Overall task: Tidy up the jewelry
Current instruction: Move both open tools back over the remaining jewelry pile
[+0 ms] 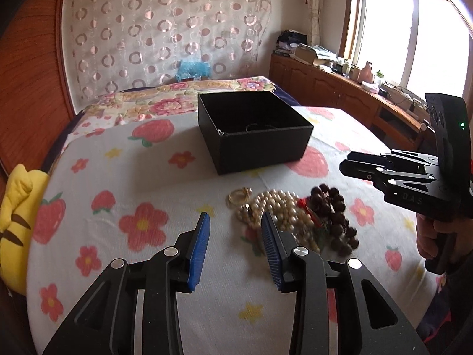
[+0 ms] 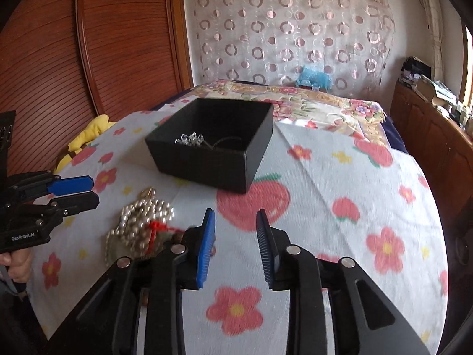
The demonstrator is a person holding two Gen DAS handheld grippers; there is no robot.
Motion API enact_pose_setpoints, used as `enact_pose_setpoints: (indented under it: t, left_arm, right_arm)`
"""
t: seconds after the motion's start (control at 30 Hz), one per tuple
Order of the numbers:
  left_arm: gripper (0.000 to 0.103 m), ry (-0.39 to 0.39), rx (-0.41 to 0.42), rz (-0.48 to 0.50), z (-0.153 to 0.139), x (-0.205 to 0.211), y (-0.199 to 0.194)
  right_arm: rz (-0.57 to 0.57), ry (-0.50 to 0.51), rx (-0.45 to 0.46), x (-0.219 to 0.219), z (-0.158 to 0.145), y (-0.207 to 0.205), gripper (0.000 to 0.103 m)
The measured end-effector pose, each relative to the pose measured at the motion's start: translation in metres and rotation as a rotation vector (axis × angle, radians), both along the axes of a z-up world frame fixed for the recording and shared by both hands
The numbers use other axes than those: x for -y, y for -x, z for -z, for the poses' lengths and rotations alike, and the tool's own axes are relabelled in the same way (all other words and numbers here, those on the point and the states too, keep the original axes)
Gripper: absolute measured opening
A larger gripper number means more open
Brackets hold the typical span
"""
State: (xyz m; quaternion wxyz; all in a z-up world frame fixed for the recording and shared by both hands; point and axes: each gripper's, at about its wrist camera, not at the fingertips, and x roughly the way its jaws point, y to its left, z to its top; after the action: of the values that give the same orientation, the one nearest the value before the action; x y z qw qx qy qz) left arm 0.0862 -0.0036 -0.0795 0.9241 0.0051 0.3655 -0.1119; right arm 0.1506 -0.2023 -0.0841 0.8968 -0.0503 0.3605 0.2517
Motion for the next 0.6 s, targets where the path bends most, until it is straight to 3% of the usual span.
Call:
enact_pose_setpoints:
  t: [0.6]
  left_arm:
    - [0.035,-0.013,-0.045,0.023,0.016,0.012,0.006]
  right_arm:
    - [-0.083,0.050,-0.119,-0.023,0.016,-0.018,0.031]
